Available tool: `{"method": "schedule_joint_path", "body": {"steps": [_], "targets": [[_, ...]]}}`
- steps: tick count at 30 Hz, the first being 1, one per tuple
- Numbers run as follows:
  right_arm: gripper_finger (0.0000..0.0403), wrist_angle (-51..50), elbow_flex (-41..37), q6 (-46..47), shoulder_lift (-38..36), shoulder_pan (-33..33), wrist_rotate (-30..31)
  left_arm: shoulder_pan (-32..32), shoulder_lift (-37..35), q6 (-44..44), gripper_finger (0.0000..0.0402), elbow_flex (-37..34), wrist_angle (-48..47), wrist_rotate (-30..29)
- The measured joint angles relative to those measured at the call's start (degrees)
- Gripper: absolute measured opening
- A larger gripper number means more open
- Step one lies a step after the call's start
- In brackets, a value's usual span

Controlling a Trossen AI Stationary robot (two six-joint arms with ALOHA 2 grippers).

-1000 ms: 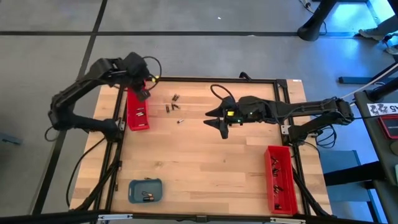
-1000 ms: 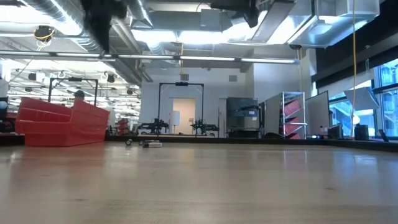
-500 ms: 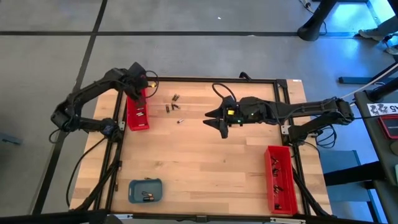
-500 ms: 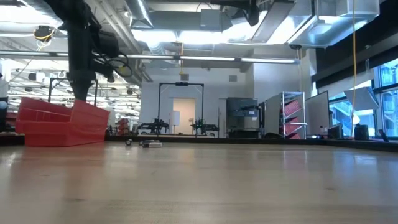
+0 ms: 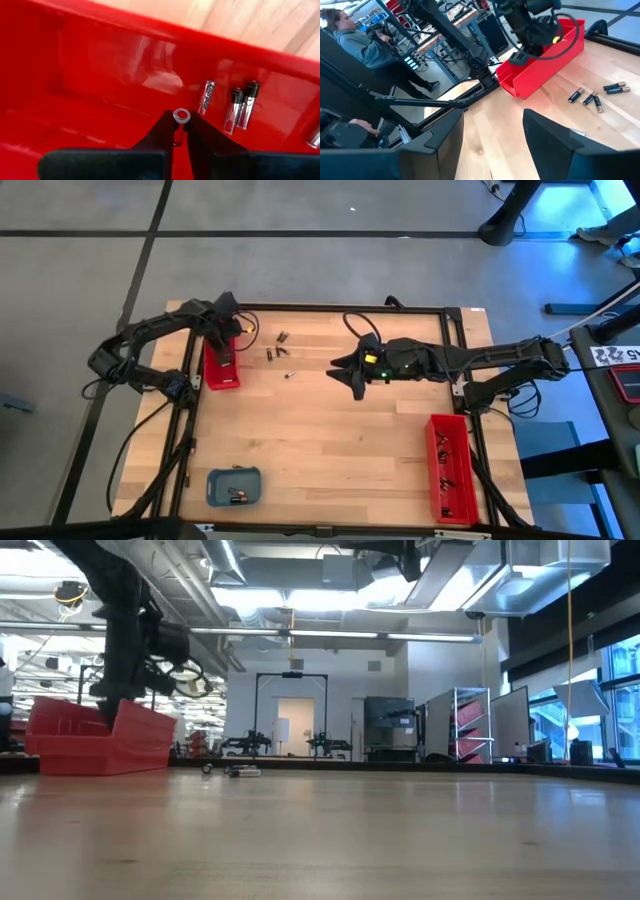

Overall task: Sort batteries
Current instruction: Put the silver battery into the top red bin

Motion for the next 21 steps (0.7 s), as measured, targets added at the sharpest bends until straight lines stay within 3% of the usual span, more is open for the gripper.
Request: {"method": "schedule_joint_path", "body": {"steps": [7,15,21], "targets": [[0.0205,0.8,0.0,1.5,0.0,0.0,1.2,0.0,0.8,1.8,0.0032,-4.0,6.7,0.0],[0.0205,3.5,0.1,2.0,0.0,0.0,2.9,0.0,0.8,4.2,0.0043,-6.2,7.8,0.0],[0.0205,3.4,0.1,2.1,0.0,0.0,4.4,0.0,0.8,3.6,0.0106,-6.2,7.1,0.1]]}}
